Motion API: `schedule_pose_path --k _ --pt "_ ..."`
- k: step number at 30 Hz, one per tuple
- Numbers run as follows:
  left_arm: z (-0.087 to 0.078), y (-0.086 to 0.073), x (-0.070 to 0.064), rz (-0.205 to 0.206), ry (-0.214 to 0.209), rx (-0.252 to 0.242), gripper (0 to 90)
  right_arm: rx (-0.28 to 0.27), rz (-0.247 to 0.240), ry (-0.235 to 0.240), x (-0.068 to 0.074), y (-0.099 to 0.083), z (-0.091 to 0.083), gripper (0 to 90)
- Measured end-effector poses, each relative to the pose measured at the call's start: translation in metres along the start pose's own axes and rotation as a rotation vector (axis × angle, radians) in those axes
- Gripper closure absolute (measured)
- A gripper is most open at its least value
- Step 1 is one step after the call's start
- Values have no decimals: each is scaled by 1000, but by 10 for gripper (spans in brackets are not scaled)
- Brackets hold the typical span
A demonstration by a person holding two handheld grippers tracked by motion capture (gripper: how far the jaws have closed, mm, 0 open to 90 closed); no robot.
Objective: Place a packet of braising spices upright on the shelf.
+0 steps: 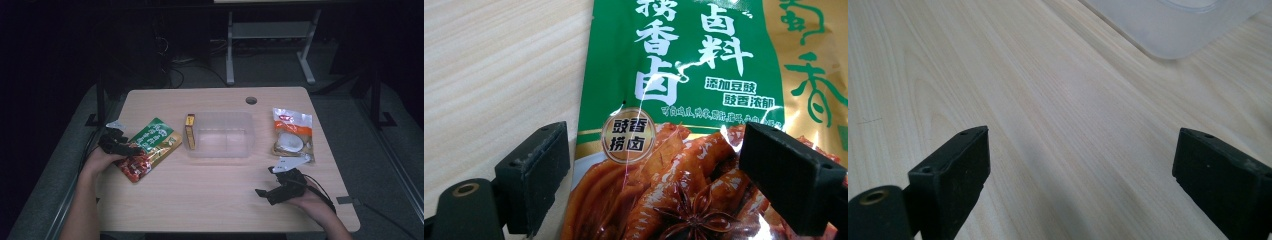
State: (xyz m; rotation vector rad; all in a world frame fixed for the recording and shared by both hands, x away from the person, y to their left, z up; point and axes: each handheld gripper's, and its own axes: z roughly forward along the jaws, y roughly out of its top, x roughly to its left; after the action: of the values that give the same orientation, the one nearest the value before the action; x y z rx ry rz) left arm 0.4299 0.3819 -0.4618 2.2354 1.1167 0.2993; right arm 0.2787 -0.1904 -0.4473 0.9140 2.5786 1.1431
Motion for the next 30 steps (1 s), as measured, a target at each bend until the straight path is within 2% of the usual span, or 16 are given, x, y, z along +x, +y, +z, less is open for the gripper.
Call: schedule_pose_path --k 7,10,16,20,25,30 --pt "-1 -2 -1 12 -12 -6 137 0 3 1 -1 0 0 80" --pt "-1 0 -3 21 -1 4 152 1 4 1 -1 0 0 80" --pt "-2 0 -8 46 1 4 257 2 1 1 0 0 0 80" --pt "-3 1 -11 59 -3 -5 423 1 -2 1 0 1 0 81" --pt "-5 1 -10 39 2 -14 649 2 -2 1 0 0 0 81" --pt "-5 1 -10 39 -5 -5 797 6 -10 42 0 2 -1 24"
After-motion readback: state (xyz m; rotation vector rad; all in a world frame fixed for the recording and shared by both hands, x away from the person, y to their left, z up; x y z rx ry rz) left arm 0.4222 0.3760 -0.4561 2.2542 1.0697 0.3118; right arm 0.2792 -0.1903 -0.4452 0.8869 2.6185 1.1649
